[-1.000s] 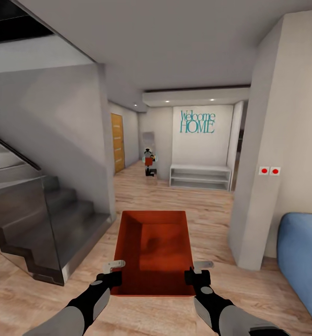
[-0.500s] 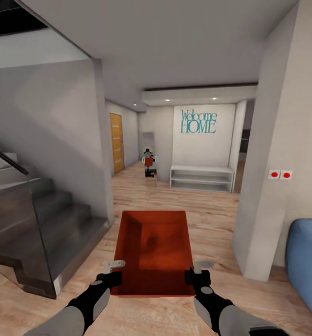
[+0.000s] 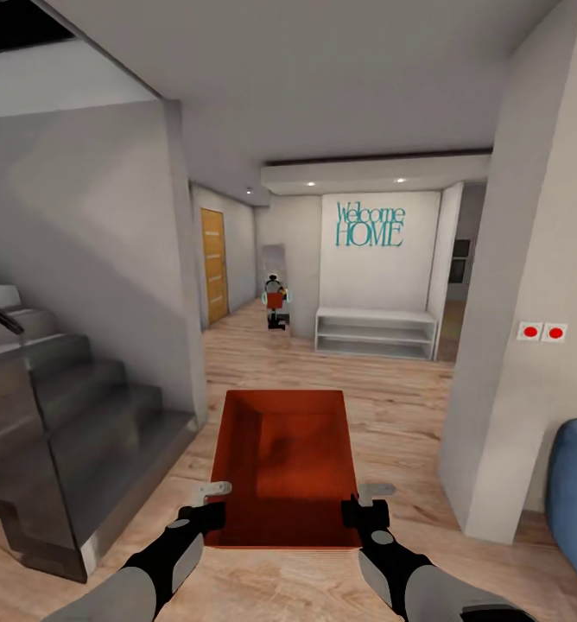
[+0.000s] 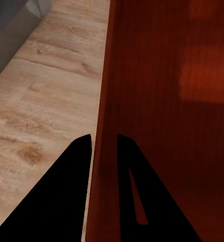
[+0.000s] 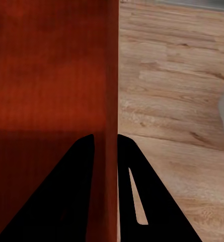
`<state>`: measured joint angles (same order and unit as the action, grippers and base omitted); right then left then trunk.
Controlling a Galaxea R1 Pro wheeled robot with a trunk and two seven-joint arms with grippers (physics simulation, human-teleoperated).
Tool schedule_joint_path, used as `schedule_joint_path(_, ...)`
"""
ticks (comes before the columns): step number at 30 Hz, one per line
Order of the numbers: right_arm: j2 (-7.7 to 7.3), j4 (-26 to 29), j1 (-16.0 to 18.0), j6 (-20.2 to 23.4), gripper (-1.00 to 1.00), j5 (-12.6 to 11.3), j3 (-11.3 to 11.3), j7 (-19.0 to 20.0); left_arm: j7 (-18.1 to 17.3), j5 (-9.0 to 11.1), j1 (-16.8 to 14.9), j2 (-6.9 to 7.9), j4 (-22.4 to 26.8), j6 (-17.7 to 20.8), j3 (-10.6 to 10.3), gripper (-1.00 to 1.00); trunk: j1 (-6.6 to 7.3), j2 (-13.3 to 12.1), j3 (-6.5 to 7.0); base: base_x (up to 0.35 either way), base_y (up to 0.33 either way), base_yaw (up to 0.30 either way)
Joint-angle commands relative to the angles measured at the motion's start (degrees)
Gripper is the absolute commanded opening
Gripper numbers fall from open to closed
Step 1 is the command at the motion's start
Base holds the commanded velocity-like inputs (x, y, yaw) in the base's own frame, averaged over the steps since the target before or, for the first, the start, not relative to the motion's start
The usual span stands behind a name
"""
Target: Move the two storage containers from the living room to the garage. In the garage, place one container on the floor and stack the other container on top of it (either order is fine).
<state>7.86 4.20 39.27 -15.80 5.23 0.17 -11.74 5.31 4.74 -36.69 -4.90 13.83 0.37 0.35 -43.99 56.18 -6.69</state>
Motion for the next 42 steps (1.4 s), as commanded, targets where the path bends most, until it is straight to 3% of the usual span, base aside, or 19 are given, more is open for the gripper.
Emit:
schedule_joint_path(1,0.04,2.22,0.10,0.24,-1.00,-0.93,-4.74,0.58,2.08,-0.10,0.04,0.32,0.05,0.04,-0.47,-1.00,-0.04,0.06,-0.09,0.321,0.000,0.000)
schedule_joint_path(42,0.02,2.22,0.10,0.25,-1.00,-0.93,-4.74,0.51,2.08,-0.03,0.04,0.33,0.03,0.07,-0.37,-1.00,-0.04,0.06,-0.09,0.321,0.000,0.000)
